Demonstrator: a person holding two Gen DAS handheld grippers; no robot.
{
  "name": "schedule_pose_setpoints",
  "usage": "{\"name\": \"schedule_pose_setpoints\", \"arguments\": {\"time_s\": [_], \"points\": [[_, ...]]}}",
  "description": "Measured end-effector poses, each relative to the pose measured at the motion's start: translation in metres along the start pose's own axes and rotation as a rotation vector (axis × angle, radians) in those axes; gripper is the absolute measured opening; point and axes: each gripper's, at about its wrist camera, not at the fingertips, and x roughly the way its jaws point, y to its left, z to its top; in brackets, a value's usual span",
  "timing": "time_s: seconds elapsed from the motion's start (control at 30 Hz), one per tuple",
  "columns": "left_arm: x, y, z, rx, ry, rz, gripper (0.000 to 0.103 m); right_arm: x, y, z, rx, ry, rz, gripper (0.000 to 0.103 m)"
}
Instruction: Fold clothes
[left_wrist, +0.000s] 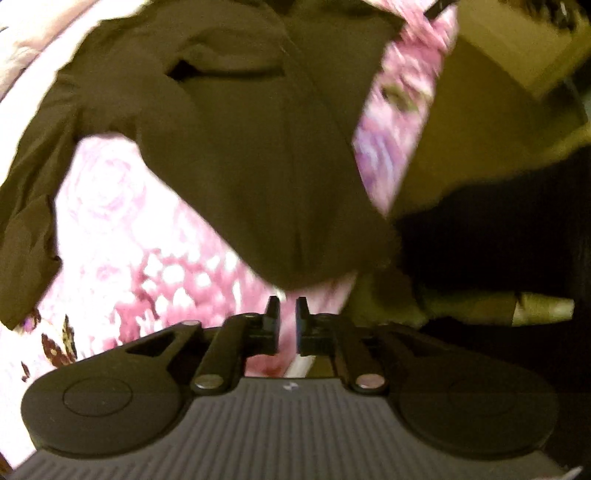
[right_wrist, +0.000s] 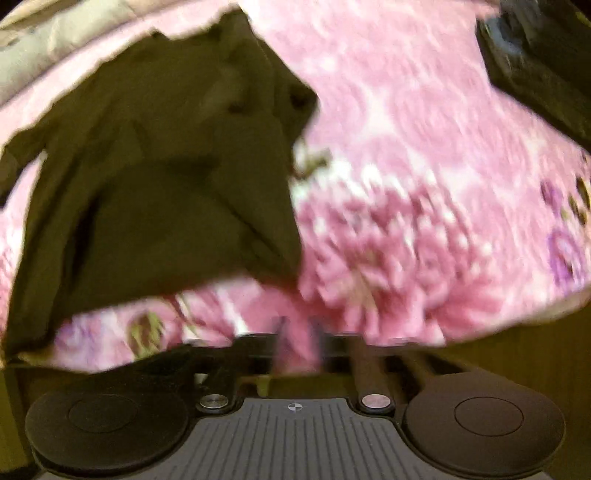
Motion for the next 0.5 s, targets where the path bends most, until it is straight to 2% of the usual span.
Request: {"name": "schedule_pose_setpoints", "arguments": {"time_s": [0.07,0.17,0.33,0.4,0.5], "points": [[0.000,-0.003,0.012,-0.020,-0.050,0.000,0.035,0.003,0.021,0.017,-0.079,-0.048,0.040,0.088],[0.009,-0.017,0.032,0.000,-0.094,-0.013,0.041,0.016,0.055,0.039,-0.304,-0.094,0.053,0.088],[0.041,-0.044,0.056,0.104,-0.081,-0.036,0.042,0.044,0.095,0.071,-0.718,-0.146,0.016,0.088],[0.053,-0.051,0.060,0.135,-0.066,-0.041,0.043,0.061,0.096,0.084,-0.812,-0.114,0.019,0.088],[0.074,-0.054,0.056,0.139,0.002,-0.061,0.045,0.090,0.087,0.100,-0.889,0.010,0.068,0.087]]}}
